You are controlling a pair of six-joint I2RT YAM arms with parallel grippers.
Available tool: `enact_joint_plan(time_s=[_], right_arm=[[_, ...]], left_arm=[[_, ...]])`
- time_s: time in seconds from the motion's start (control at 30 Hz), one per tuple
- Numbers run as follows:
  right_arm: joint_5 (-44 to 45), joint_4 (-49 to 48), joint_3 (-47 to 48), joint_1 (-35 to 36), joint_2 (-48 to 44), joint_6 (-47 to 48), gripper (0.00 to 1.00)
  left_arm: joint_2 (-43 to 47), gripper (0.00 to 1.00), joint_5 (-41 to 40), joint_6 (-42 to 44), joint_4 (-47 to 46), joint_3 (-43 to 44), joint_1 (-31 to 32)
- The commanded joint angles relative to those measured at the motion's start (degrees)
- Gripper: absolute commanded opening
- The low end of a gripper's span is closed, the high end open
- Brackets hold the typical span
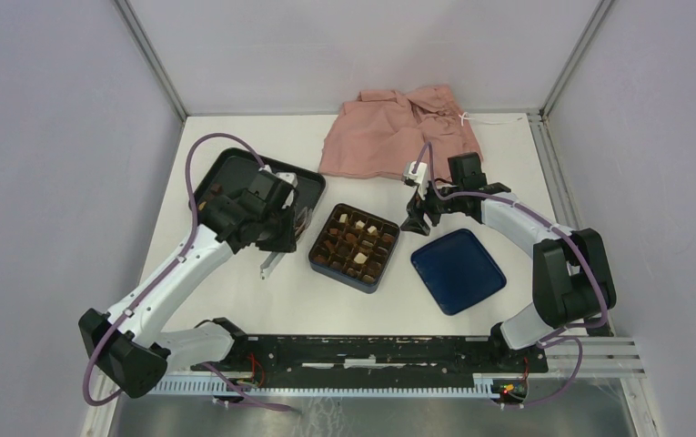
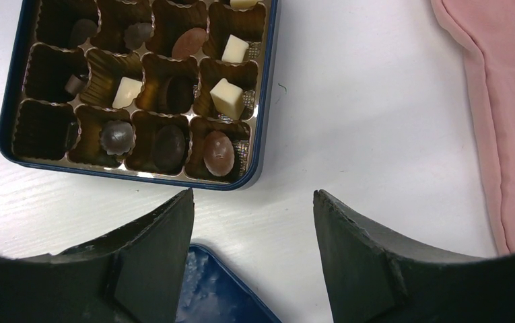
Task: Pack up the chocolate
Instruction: Place the fake chocolate in the packing box, then pick up the fake chocolate from the plate.
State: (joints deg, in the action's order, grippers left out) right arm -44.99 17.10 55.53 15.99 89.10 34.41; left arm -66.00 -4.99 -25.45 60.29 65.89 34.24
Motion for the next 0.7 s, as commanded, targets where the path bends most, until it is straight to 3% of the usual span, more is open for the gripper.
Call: enact_joint_plan(time_s=[0.0, 0.33, 0.67], right_arm=[[-1.7, -0.4, 2.5, -0.3, -1.0, 0.9, 0.71], [-1.7, -0.3, 2.5, -0.3, -1.1, 1.0, 0.71], [-1.7, -0.2, 2.6, -0.3, -0.8, 1.0, 0.71]], left_arm=[[0.9, 0.36, -5.4, -0.1, 3.4, 2.4, -1.0], [-0.4, 0.37, -6.6, 3.4, 4.4, 0.8, -7.2], [-2.8, 0.41, -5.9, 5.6, 4.2, -0.6, -8.5]])
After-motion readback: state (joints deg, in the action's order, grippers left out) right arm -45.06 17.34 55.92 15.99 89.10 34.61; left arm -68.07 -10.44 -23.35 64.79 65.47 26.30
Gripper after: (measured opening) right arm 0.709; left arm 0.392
